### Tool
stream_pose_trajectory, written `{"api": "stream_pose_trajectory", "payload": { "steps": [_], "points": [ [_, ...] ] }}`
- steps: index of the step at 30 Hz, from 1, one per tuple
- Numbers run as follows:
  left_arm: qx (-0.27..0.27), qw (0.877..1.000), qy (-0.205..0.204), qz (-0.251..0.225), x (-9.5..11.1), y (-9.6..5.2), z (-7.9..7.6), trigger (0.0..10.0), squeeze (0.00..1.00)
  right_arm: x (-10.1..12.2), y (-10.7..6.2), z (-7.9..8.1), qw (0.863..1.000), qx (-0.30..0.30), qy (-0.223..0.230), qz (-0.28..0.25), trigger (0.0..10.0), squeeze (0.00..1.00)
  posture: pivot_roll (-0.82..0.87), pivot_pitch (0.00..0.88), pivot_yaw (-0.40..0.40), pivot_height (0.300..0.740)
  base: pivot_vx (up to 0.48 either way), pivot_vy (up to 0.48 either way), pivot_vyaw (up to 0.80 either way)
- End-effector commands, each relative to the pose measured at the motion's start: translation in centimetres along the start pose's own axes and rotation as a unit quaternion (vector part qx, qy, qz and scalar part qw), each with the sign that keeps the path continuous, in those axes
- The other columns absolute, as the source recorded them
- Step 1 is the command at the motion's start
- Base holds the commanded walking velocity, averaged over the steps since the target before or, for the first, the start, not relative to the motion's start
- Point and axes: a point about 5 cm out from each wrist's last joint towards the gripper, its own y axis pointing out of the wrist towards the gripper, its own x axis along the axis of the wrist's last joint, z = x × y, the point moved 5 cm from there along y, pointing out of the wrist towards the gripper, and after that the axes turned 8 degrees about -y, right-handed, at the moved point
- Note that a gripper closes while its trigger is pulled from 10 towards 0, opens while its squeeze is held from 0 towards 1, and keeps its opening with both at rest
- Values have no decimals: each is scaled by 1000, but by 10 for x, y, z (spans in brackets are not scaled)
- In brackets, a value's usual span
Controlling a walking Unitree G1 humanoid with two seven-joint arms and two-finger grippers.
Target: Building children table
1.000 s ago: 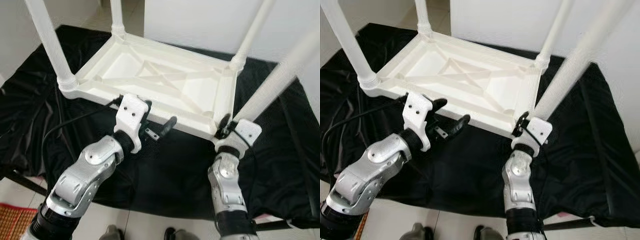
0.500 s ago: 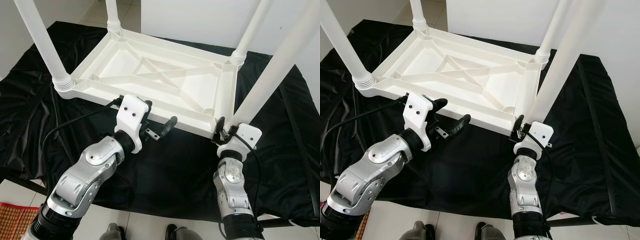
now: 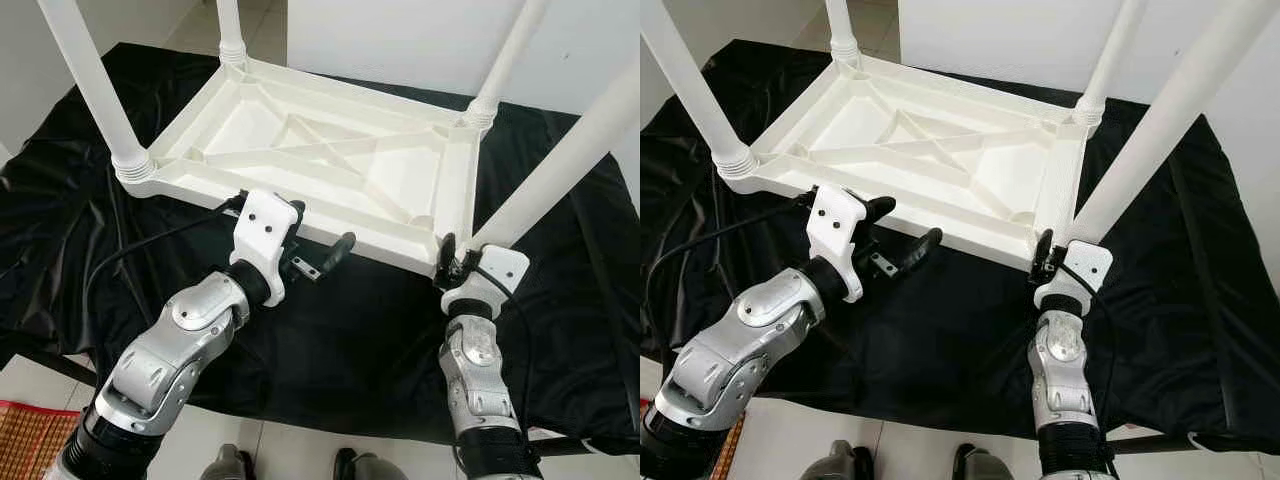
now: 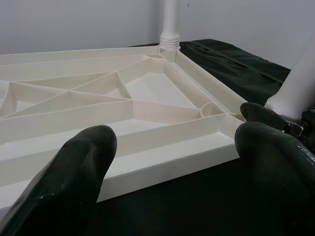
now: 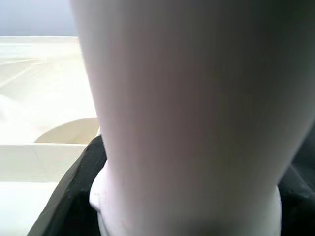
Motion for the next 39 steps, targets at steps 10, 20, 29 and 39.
{"api": "stream_pose_trajectory", "payload": {
  "steps": [10,20,29,39],
  "points": [
    [-55,998,-3,8,-2,1,-14,10000,0,-22,-4,-8,999,18,-8,49,10000,0,63,195,0,740,0,0,0],
    [-59,998,-5,8,-3,1,-16,10000,0,-19,-7,-1,998,43,6,42,0,0,61,193,-2,740,0,0,0],
    [-66,998,-14,10,-4,0,-18,10000,0,-16,-5,2,998,49,9,37,10000,0,62,192,-4,740,0,0,0],
    [-66,998,-10,9,-4,0,-20,10000,0,-23,-9,6,997,33,25,63,10000,0,64,183,-11,740,0,0,0]
  ]
}}
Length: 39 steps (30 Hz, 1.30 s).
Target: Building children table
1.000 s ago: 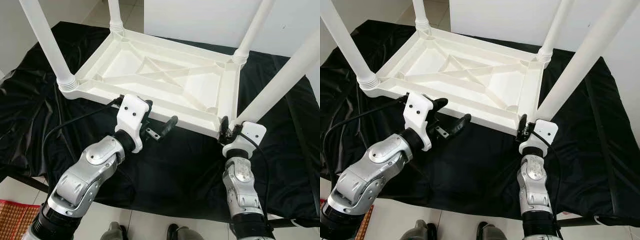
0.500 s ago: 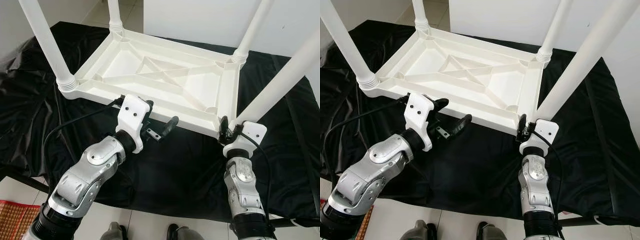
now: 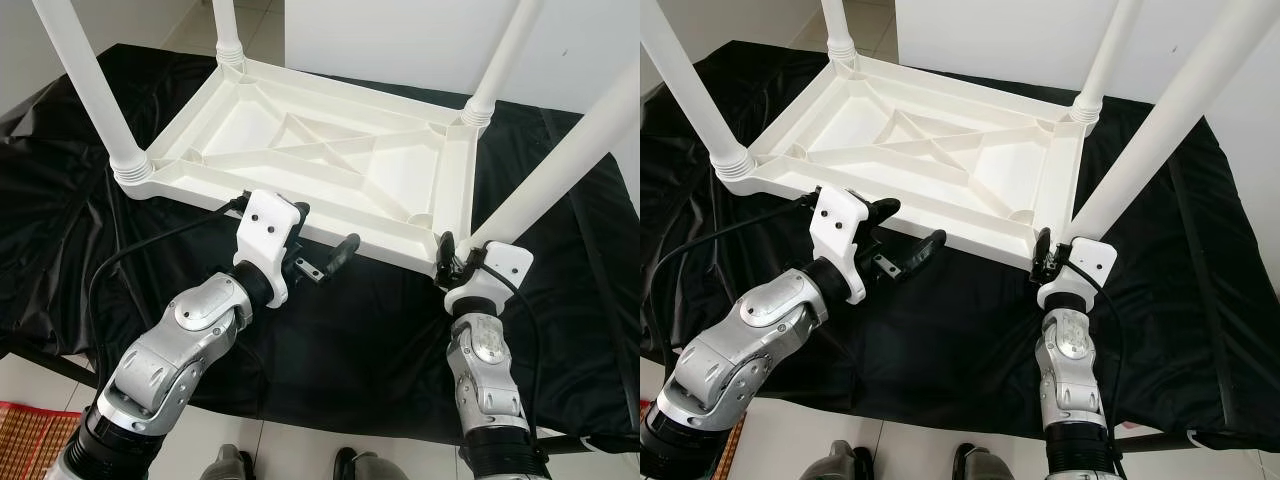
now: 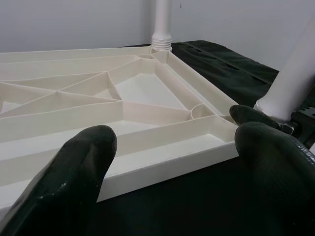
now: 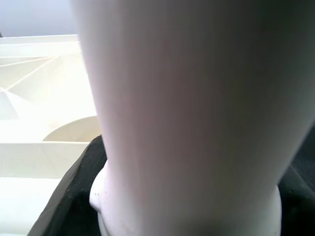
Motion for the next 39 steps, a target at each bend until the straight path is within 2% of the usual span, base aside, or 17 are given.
{"api": "stream_pose_trajectory", "payload": {
  "steps": [1,6,7,8,11,12,13,14,17,18,19,29,30,32,33,39],
  "points": [
    [-56,998,0,10,-3,-1,-16,10000,0,-24,-10,1,999,-4,1,50,10000,0,64,183,-10,740,0,0,0],
    [-57,998,1,11,-3,-1,-16,10000,0,-21,-9,2,999,3,-3,41,10000,0,64,184,-9,740,0,0,0],
    [-57,998,1,11,-3,-1,-16,10000,0,-20,-9,2,999,6,-1,37,10000,392,63,185,-9,740,0,0,0],
    [-57,998,0,11,-4,-1,-16,10000,0,-19,-8,3,999,10,4,35,10000,1000,63,185,-9,740,0,0,0],
    [-57,998,0,12,-4,-1,-16,10000,0,-17,-7,-1,999,3,-2,32,10000,1000,63,188,-9,740,0,0,0],
    [-58,998,-1,12,-4,-1,-16,10000,0,-17,-7,-1,999,3,-6,33,10000,937,63,188,-9,740,0,0,0],
    [-58,998,-1,12,-4,-1,-16,10000,0,-17,-7,-1,999,3,-6,33,10000,937,63,188,-9,740,0,0,0],
    [-57,998,-1,12,-4,-1,-16,10000,0,-17,-6,-2,999,3,-9,33,10000,0,62,191,-11,740,0,0,0],
    [-56,998,-1,13,-5,-2,-16,10000,0,-17,-6,-1,999,13,-2,33,10000,0,62,191,-11,740,0,0,0],
    [-56,998,-1,13,-5,-2,-16,10000,0,-15,-7,-2,1000,12,-4,27,2392,0,62,191,-11,740,0,0,0],
    [-55,998,-2,13,-5,-1,-15,10000,0,-14,-7,-2,1000,14,-5,25,0,0,62,191,-11,740,0,0,0],
    [-54,998,-2,13,-5,-2,-15,10000,0,-12,-5,-5,1000,10,-15,19,0,0,62,194,-10,740,0,0,0],
    [-55,998,-2,13,-5,-2,-15,10000,0,-12,-4,-6,1000,9,-20,20,1882,0,62,194,-10,740,0,0,0],
    [-55,998,-2,13,-5,-1,-15,10000,0,-12,-4,-6,999,9,-24,21,1882,0,62,194,-10,740,0,0,0],
    [-55,998,-2,13,-5,-2,-15,10000,0,-13,-3,-7,999,8,-26,24,10000,0,60,195,-8,740,0,0,0],
    [-55,998,-2,13,-5,-2,-15,10000,0,-16,-4,-9,999,-16,-26,38,10000,0,60,198,-11,740,0,0,0]
  ]
}}
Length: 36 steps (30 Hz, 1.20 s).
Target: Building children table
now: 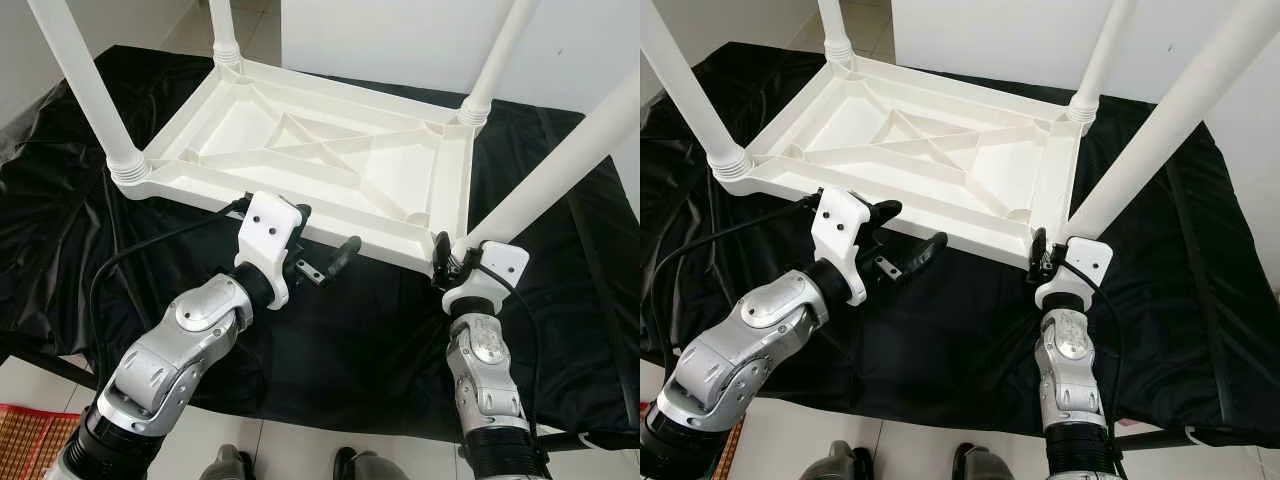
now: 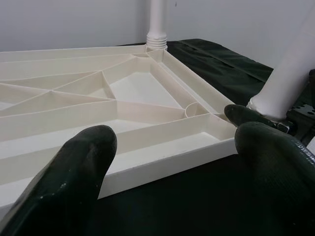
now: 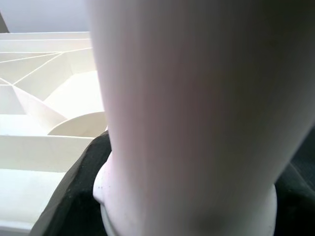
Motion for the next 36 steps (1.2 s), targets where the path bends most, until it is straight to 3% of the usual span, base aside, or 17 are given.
{"api": "stream_pose_trajectory", "payload": {
  "steps": [1,9,14,25,26,34,35,36],
  "points": [
    [-51,999,-1,10,-3,-2,-13,10000,0,-17,-6,-8,999,-26,-11,41,10000,0,60,198,-11,740,0,0,0],
    [-50,999,-2,7,-2,-1,-14,10000,0,-29,-19,-1,990,-113,-15,88,10000,0,63,198,-15,740,0,0,0],
    [-50,999,-2,8,-2,-1,-14,10000,0,-31,-22,8,990,-110,-2,93,10000,0,63,198,-15,740,0,0,0],
    [-50,999,-2,8,-2,-1,-14,10000,0,-29,-21,6,991,-104,-5,88,10000,0,63,201,-15,740,0,0,0],
    [-51,999,-2,8,-2,-1,-14,10000,0,-27,-20,6,992,-96,1,81,10000,1000,63,201,-15,740,0,0,0],
    [-51,999,-4,8,-3,-2,-15,10000,0,-16,-13,0,996,-77,-15,47,10000,1000,61,196,-20,740,0,0,0],
    [-51,999,-4,8,-3,-1,-15,10000,0,-14,-11,-2,996,-70,-18,42,10000,180,61,196,-20,740,0,0,0],
    [-51,999,-4,8,-3,-1,-15,10000,0,-14,-11,-2,996,-70,-18,42,10000,180,61,196,-20,740,0,0,0]
  ]
}}
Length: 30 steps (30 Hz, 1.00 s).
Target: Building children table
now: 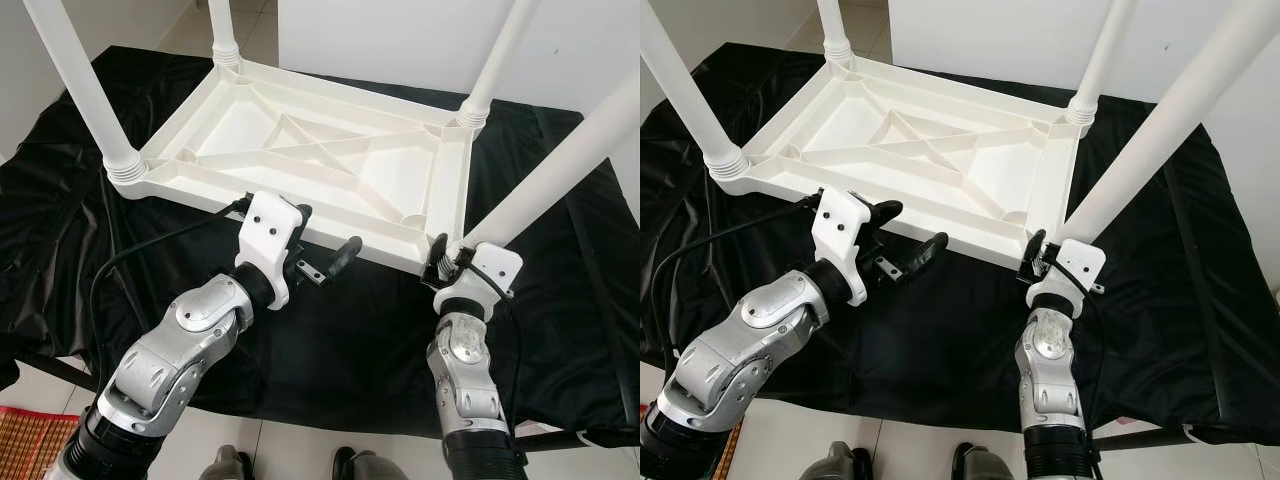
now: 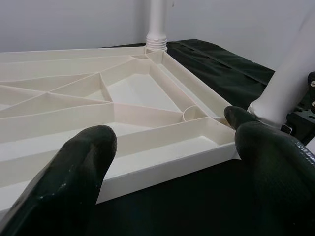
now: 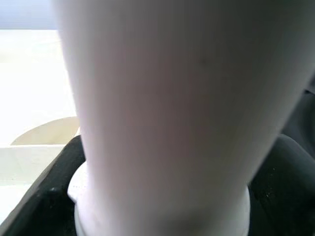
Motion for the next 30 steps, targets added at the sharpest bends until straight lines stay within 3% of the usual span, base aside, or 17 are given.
{"api": "stream_pose_trajectory", "payload": {
  "steps": [1,10,30],
  "points": [
    [-50,999,-3,9,-3,-1,-14,10000,0,-13,1,-5,1000,12,-11,21,10000,0,59,193,-20,740,0,0,0],
    [-52,999,-3,8,-3,-1,-15,10000,0,1,11,-5,998,53,-20,-15,10000,0,58,189,-20,740,0,0,0],
    [-50,999,-1,7,-2,-1,-14,10000,0,6,5,8,988,147,-15,-39,10000,0,57,193,-20,740,0,0,0]
  ]
}}
